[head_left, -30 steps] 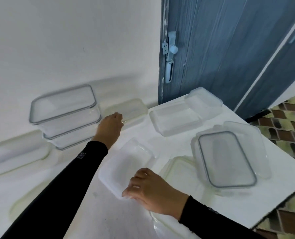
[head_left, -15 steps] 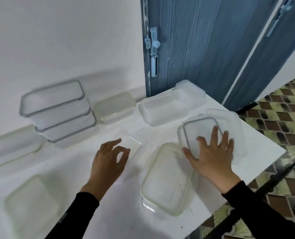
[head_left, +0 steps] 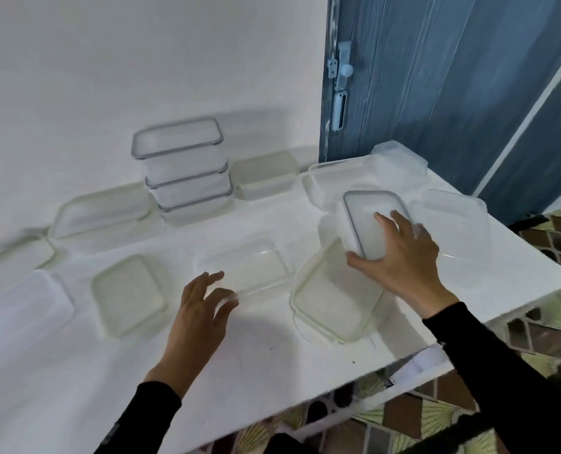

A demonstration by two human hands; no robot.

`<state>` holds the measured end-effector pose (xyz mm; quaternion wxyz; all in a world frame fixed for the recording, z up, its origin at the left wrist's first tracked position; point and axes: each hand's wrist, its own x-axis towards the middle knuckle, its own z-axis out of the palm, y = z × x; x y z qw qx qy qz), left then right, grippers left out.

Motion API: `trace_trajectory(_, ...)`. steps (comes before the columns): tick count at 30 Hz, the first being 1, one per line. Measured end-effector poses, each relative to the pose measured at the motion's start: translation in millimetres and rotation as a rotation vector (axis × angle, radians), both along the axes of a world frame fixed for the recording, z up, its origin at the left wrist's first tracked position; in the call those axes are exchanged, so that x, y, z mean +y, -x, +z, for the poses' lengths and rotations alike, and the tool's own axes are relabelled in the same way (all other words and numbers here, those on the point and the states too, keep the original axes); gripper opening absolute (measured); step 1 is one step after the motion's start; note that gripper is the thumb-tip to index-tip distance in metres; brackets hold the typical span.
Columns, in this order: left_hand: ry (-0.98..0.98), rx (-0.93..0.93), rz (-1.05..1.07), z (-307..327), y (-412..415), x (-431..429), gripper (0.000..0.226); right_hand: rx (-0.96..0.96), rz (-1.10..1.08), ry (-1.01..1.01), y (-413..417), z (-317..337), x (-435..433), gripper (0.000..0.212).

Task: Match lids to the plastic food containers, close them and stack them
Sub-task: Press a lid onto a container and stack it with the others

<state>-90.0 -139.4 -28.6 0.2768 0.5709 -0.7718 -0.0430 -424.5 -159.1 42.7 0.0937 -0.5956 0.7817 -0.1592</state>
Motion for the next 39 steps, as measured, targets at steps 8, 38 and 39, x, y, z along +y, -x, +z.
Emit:
trace_trajectory(8, -0.085, 0.052, 0.013, 7.3, -39.5, 66.0, 0.011, -0.139, 0.469, 0.152, -104.6, -24.5, 35.0, 0.070)
trace_trajectory(38, -0.400, 0.926, 0.391, 43.9, -68.3, 49.4, 0.051, -0.239, 0.974, -0.267, -156.8, -6.2, -3.0, 0.094)
trace_trajectory(39, -0.433, 0.848, 0.417, 43.9, -68.1, 51.1, 0.051, -0.189, 1.011, -0.245, -159.0, -9.5, -3.3, 0.094)
